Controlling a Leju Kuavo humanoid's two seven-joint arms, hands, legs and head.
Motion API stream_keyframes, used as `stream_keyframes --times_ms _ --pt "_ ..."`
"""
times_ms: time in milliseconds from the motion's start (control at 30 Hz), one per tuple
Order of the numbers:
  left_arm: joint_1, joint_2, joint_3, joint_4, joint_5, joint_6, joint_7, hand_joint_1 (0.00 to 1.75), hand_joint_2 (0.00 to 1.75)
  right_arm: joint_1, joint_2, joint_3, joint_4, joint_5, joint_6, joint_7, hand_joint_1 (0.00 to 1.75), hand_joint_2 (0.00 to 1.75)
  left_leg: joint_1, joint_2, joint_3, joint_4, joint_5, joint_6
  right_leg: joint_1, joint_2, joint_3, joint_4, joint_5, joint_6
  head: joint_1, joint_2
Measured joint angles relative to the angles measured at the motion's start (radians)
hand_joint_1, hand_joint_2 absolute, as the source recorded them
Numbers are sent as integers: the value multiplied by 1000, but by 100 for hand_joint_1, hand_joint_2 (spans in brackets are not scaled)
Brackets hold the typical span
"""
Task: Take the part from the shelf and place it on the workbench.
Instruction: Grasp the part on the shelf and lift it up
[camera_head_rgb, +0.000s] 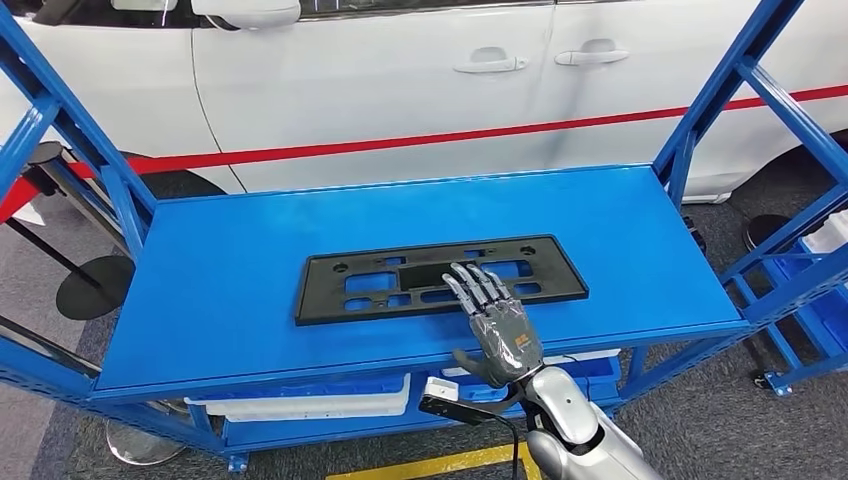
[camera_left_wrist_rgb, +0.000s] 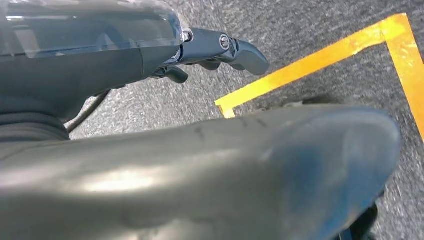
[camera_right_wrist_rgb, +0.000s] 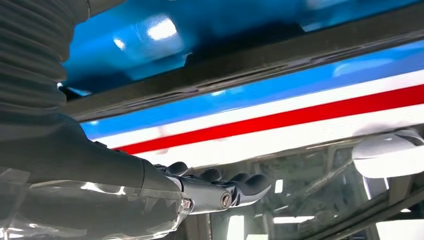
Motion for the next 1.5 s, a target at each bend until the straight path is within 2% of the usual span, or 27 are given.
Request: stream_keyframes --times_ms 33,67,100,200,267,367,433,500,533,567,600,667,733,833,900,933,1000,1033,1067,1100,1133,1167,1233,1267,1400,1433,1500 --pt "1 0 0 0 0 -2 0 0 0 2 -2 0 4 14 -5 9 0 175 0 0 0 0 -1 0 -1 0 -24 45 -11 2 0 0" --pt "2 0 1 0 0 -3 -1 0 0 3 -4 0 7 27 -10 16 0 175 0 -1 1 1 -1 0 -1 0 -32 56 -2 3 0 0" --pt "3 -1 1 0 0 -3 -2 0 0 3 -6 0 10 38 -16 21 0 175 0 -1 2 2 -3 -1 -2 0 -20 26 25 3 0 0" --pt "3 -4 2 1 0 -5 -8 0 0 2 -9 -1 17 59 -32 27 0 175 -3 -3 6 8 -11 -11 -2 0 71 -167 116 -5 0 0" --pt "3 -6 3 1 0 -7 -12 0 0 -1 -8 0 23 67 -38 25 0 175 -7 -4 4 12 -14 -20 2 1 91 -215 124 -15 -1 0" --pt "3 -7 4 2 0 -8 -15 0 0 -13 -4 1 37 75 -39 21 0 175 -6 -3 0 21 -23 -37 0 1 89 -220 128 -34 -2 0" --pt "2 -8 5 2 0 -8 -16 0 0 -30 6 2 48 77 -36 18 0 175 -4 -3 -31 92 -67 -48 -2 0 90 -224 131 -46 -2 0" --pt "3 -8 6 2 0 -8 -16 0 0 -52 20 8 66 75 -26 12 0 175 -2 -2 -97 231 -133 -55 0 0 88 -223 131 -51 -3 0" --pt "3 -8 7 2 0 -8 -15 0 0 -64 28 12 79 72 -19 9 0 175 -1 -2 -125 287 -150 -56 1 0 88 -222 130 -52 -3 0" --pt "3 -8 7 2 0 -8 -14 0 0 -79 37 17 94 68 -11 5 0 175 -1 -2 -138 311 -148 -57 2 0 87 -221 130 -52 -3 0" --pt "3 -8 8 2 1 -8 -12 0 0 -95 46 21 108 63 -4 2 0 175 -1 -2 -131 292 -126 -55 2 0 87 -220 130 -52 -3 0" --pt "2 -7 8 2 2 -8 -12 0 0 -131 68 29 135 52 9 -4 0 175 -2 -2 -70 157 -53 -46 3 2 89 -218 130 -51 -3 0" --pt "-1 -8 9 2 3 -8 -12 0 0 -166 91 38 159 44 21 -9 0 175 -6 -2 -18 41 -11 -36 6 3 87 -216 129 -45 -2 0" --pt "-2 -8 9 2 3 -8 -12 0 0 -200 120 49 191 38 34 -12 0 175 -9 -3 -10 14 -4 -23 7 2 84 -217 132 -29 -2 0" --pt "-1 -10 9 2 4 -6 -13 0 0 -216 133 55 211 34 38 -16 0 175 -4 -3 -7 4 4 -12 7 1 76 -196 115 -18 -1 0" --pt "0 -10 10 2 4 -6 -14 0 0 -225 138 58 221 32 39 -20 0 175 -1 -2 -5 0 8 -7 6 1 59 -159 91 -14 0 0" --pt "0 -11 10 2 6 -4 -16 0 0 -235 146 65 242 25 39 -28 0 175 -1 -1 -7 -2 9 -3 3 1 0 -31 24 -7 1 0" --pt "0 -11 10 2 6 -4 -17 0 0 -238 149 68 253 22 39 -31 0 175 -1 -1 -8 -1 9 -3 1 0 -30 31 1 -5 1 0" --pt "1 -12 11 2 7 -3 -18 0 0 -239 152 71 262 20 39 -34 0 175 -1 -2 -8 -1 9 -3 0 0 -48 66 -3 -3 1 0" --pt "2 -12 12 2 8 -2 -19 0 0 -241 155 73 271 18 40 -36 0 175 -1 -2 -8 1 8 -4 -1 0 -47 62 12 -2 1 0" --pt "3 -12 13 2 10 -2 -20 0 0 -246 159 77 278 16 40 -39 0 175 0 -3 -7 3 7 -6 -3 0 -27 17 45 -1 1 0" --pt "3 -12 13 2 11 -2 -21 0 0 -252 162 80 285 15 41 -41 0 175 0 -4 -6 6 4 -9 -5 -1 8 -54 84 -2 1 0" --pt "2 -12 15 2 12 -2 -24 0 0 -267 169 87 295 11 44 -45 0 175 -3 -4 -9 13 -2 -18 -5 0 65 -173 126 -8 0 0" --pt "1 -12 15 2 13 -1 -26 0 0 -273 173 89 300 9 46 -46 0 175 -5 -4 -11 16 -4 -23 -3 0 76 -200 130 -13 0 0" --pt "1 -11 20 2 18 1 -30 0 0 -296 183 103 321 2 64 -48 0 175 -3 -4 -19 34 -19 -44 -1 1 77 -212 131 -39 -1 0" --pt "1 -11 22 2 20 2 -32 0 0 -304 186 110 326 0 73 -49 0 175 -2 -3 -33 66 -39 -49 -3 1 78 -214 133 -45 -1 0" --pt "0 -10 27 2 25 3 -36 0 0 -318 190 124 335 -6 92 -52 0 175 0 -3 -88 186 -101 -57 -3 0 79 -215 133 -52 -2 0"
